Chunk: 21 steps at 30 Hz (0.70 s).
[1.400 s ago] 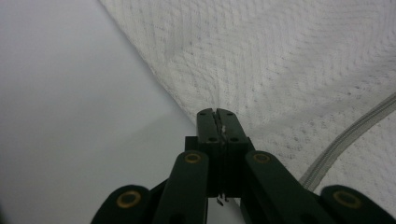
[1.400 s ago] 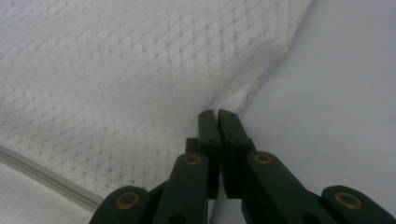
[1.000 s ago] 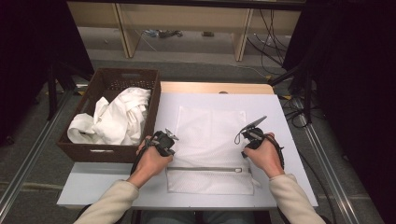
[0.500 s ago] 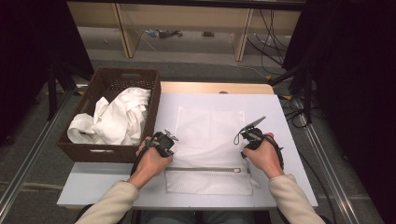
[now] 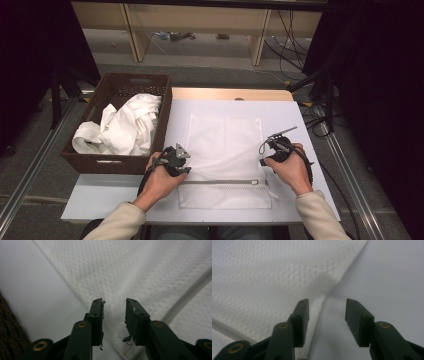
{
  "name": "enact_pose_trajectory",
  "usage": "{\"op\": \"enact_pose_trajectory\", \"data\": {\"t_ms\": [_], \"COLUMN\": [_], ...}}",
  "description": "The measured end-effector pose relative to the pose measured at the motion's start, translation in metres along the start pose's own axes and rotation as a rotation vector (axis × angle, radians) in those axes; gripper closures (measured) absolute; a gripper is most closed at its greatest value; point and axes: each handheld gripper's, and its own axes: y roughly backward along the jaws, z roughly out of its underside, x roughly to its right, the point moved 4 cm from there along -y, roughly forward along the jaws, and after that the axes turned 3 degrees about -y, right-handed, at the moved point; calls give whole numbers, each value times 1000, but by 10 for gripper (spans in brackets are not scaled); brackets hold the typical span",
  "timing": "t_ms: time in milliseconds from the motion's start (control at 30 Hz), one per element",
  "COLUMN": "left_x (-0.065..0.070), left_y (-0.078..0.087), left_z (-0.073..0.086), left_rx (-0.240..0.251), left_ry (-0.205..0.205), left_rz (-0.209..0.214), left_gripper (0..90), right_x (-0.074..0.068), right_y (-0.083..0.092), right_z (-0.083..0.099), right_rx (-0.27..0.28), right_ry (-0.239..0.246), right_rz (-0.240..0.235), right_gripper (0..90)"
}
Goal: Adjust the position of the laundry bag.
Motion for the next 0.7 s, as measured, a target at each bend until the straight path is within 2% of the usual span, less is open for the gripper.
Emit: {"op": "enact_pose_trajectory", "data": {"t_ms": [33, 67, 100, 133, 167, 200, 267, 300, 333, 400, 433, 467, 500, 533, 633, 700], "left_x": [1, 4, 5, 5, 8, 11, 13, 12, 13, 13, 14, 13, 11, 11, 8, 8], "left_y": [3, 6, 11, 11, 16, 20, 23, 26, 27, 29, 28, 28, 29, 27, 27, 27], "left_z": [0, 0, 0, 0, 0, 1, 3, 5, 7, 9, 10, 11, 12, 12, 13, 13], "left_rx": [10, 38, 54, 54, 80, 89, 103, 94, 105, 121, 143, 138, 128, 150, 151, 170], "left_ry": [4, 14, 7, 7, -18, -42, -43, -59, -53, -43, -9, -15, -29, -5, 6, 22], "left_rz": [-9, 5, 19, 19, 42, 42, 38, 42, 41, 51, 44, 49, 46, 49, 36, 36], "left_gripper": [624, 600, 581, 568, 538, 504, 380, 380, 350, 324, 320, 318, 316, 315, 314, 317], "right_x": [1, 1, 5, 5, 8, 9, 14, 14, 15, 19, 19, 19, 19, 18, 16, 16], "right_y": [1, 4, 5, 5, 11, 13, 18, 18, 20, 22, 22, 20, 20, 19, 18, 18], "right_z": [1, 3, 4, 4, 6, 7, 7, 7, 6, 7, 8, 8, 8, 7, 6, 5], "right_rx": [13, 18, 61, 61, 95, 111, 117, 117, 117, 111, 101, 119, 113, 114, 90, 93], "right_ry": [4, -16, 20, 20, 18, 24, 11, 11, 10, 10, -4, -7, -13, -5, -8, 0], "right_rz": [-11, -27, -40, -40, -32, -46, -45, -45, -21, -16, -22, -43, -28, -30, -24, -18], "right_gripper": [521, 504, 487, 487, 450, 451, 441, 441, 441, 437, 437, 437, 437, 438, 441, 443]}}
